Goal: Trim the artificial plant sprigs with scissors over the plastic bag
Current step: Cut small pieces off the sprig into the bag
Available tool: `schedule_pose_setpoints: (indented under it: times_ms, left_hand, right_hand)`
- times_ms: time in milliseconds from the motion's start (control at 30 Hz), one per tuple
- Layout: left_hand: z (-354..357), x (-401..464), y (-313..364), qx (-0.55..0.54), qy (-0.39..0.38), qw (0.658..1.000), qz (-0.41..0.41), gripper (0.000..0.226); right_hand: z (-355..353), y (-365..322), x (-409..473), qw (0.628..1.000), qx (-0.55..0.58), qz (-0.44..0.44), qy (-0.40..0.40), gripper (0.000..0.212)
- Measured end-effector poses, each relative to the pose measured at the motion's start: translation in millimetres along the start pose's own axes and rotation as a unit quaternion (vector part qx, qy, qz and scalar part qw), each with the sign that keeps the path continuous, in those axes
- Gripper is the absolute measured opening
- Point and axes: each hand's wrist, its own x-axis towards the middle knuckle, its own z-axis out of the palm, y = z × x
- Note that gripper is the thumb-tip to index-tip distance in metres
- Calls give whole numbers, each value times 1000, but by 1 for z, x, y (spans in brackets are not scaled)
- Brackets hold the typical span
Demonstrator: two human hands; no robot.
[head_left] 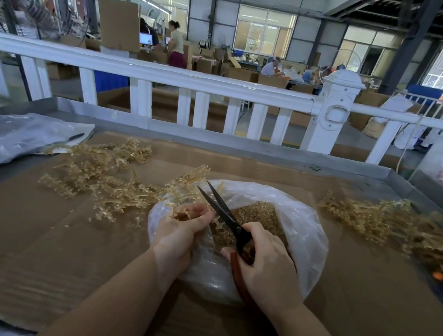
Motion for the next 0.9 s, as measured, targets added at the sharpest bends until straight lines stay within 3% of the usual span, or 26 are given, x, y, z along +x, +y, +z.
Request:
schedule_pose_setpoints:
  times_ms: [167, 433, 633, 900]
  left_hand:
    - [-2, 5, 8, -36, 5, 999, 5, 16]
    - [5, 8, 18, -107, 3, 994, 19, 18]
    - [9, 5, 16, -117, -4, 993, 21, 24]
    - [12, 4, 13, -97, 4, 995, 4, 13]
  right_hand:
    - [-12, -1, 7, 998, 58, 29, 4, 30]
    - [-19, -1, 12, 993, 57, 32, -96, 28]
    - [-22, -4, 14, 993, 58, 21, -98, 30]
    - [-22, -7, 14, 993, 40, 6, -107, 32]
